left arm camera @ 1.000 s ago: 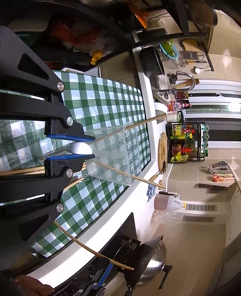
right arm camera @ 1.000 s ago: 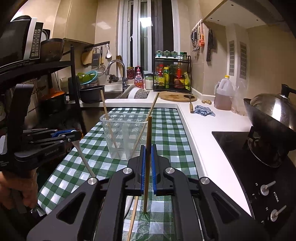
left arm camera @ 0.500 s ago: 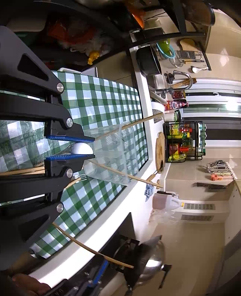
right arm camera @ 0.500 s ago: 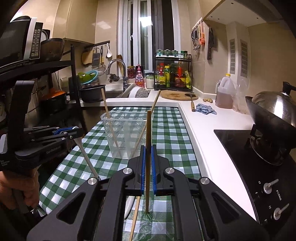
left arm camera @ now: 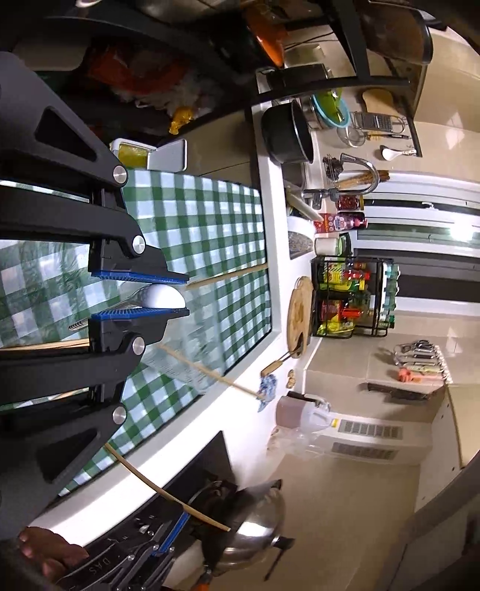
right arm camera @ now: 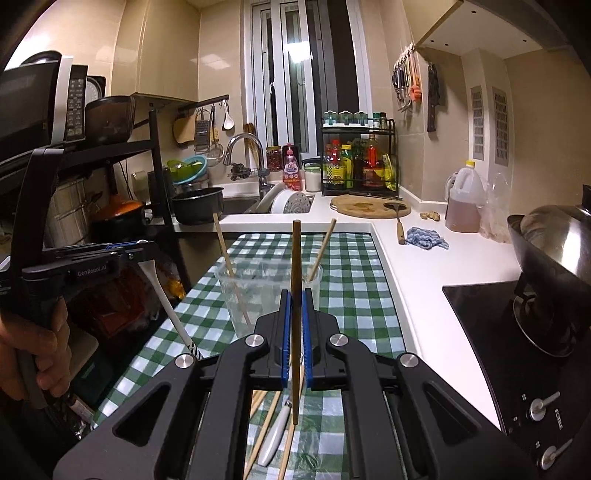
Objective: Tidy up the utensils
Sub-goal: 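Lower the spoon and chopstick into the container and open both tools, then move both open tools back toward the remaining chopsticks, then grasp a bamboo chopstick with the left tool while the right tool grasps another chopstick, then lift both held chopsticks and carry them over the clear container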
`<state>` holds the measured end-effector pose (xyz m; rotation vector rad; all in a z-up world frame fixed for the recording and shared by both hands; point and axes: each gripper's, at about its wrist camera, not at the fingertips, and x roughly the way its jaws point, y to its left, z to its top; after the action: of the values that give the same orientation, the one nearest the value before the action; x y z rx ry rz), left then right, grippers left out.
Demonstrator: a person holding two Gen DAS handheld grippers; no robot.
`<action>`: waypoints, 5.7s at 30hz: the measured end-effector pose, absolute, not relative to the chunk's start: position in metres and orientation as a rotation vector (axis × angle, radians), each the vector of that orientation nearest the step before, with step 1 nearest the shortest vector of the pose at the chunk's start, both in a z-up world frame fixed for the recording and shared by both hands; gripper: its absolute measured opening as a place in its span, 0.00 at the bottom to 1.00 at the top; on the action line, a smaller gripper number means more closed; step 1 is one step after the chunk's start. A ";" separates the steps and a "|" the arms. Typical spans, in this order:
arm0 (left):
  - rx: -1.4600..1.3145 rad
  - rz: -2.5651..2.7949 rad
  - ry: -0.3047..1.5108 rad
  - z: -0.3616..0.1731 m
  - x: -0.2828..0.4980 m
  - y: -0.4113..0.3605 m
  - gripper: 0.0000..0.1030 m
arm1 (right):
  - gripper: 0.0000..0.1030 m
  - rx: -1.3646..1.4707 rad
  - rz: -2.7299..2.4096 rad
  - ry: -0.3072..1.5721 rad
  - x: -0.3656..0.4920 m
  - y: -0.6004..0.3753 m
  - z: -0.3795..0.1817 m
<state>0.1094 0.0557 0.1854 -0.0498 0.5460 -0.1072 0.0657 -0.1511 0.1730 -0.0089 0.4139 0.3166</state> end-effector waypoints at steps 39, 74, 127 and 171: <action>-0.043 -0.102 0.577 0.152 0.228 0.063 0.12 | 0.06 -0.049 0.321 0.565 0.246 -0.094 0.171; 0.025 0.024 0.283 0.148 0.054 0.044 0.46 | 0.46 -0.036 0.201 0.333 0.050 -0.166 0.148; -0.138 -0.029 0.794 -0.029 0.023 0.002 0.06 | 0.07 -0.018 0.346 0.938 0.051 -0.146 -0.020; -0.128 -0.016 0.661 -0.031 -0.016 0.033 0.06 | 0.05 -0.045 0.250 0.726 0.008 -0.147 0.000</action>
<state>-0.0155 0.0327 -0.0315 -0.1284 0.6613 -0.0159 0.0081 -0.1474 0.0000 -0.0455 0.7259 0.2503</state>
